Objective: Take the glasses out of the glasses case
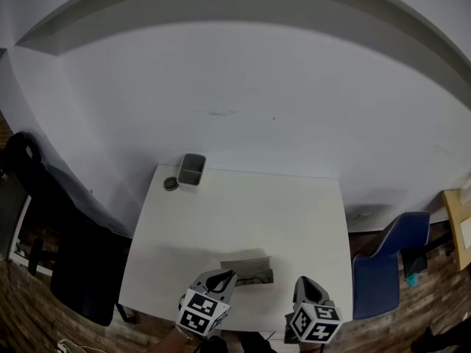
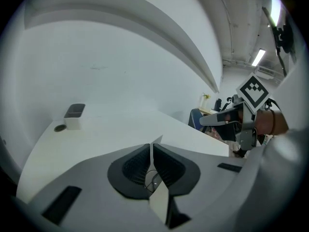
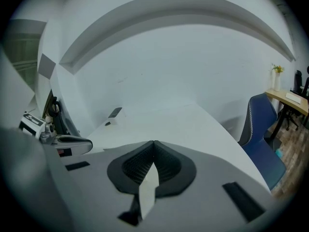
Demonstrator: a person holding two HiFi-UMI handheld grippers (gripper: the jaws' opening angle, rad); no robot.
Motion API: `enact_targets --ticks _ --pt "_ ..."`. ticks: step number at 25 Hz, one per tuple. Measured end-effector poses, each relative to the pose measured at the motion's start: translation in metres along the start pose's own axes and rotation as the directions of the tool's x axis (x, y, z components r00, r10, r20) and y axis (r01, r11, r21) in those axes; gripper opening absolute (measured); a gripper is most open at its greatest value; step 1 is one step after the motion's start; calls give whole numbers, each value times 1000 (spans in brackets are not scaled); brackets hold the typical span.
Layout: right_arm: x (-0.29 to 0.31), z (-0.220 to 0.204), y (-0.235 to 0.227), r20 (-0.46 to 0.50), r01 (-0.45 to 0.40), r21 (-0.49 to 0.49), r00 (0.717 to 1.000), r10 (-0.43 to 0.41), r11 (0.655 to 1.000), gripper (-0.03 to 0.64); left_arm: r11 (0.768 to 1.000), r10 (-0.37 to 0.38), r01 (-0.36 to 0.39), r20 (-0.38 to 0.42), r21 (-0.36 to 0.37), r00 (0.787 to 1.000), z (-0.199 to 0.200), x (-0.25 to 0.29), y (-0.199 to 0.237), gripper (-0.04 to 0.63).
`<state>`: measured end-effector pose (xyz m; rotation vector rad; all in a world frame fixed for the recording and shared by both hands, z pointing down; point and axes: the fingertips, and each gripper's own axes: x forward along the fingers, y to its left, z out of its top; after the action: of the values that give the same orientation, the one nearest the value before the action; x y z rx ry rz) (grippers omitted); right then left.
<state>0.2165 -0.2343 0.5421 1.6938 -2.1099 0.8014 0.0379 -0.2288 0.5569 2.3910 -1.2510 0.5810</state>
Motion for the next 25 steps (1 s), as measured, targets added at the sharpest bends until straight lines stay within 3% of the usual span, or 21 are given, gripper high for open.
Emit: enact_targets --ticks 10,25 --pt "1 -14 -8 -35 18 23 999 -18 1000 32 988 -110 120 -97 98 989 -13 19 -13 8" --pt "5 -30 -17 -52 54 61 997 -50 997 32 946 -228 270 -223 180 948 -38 33 -22 11"
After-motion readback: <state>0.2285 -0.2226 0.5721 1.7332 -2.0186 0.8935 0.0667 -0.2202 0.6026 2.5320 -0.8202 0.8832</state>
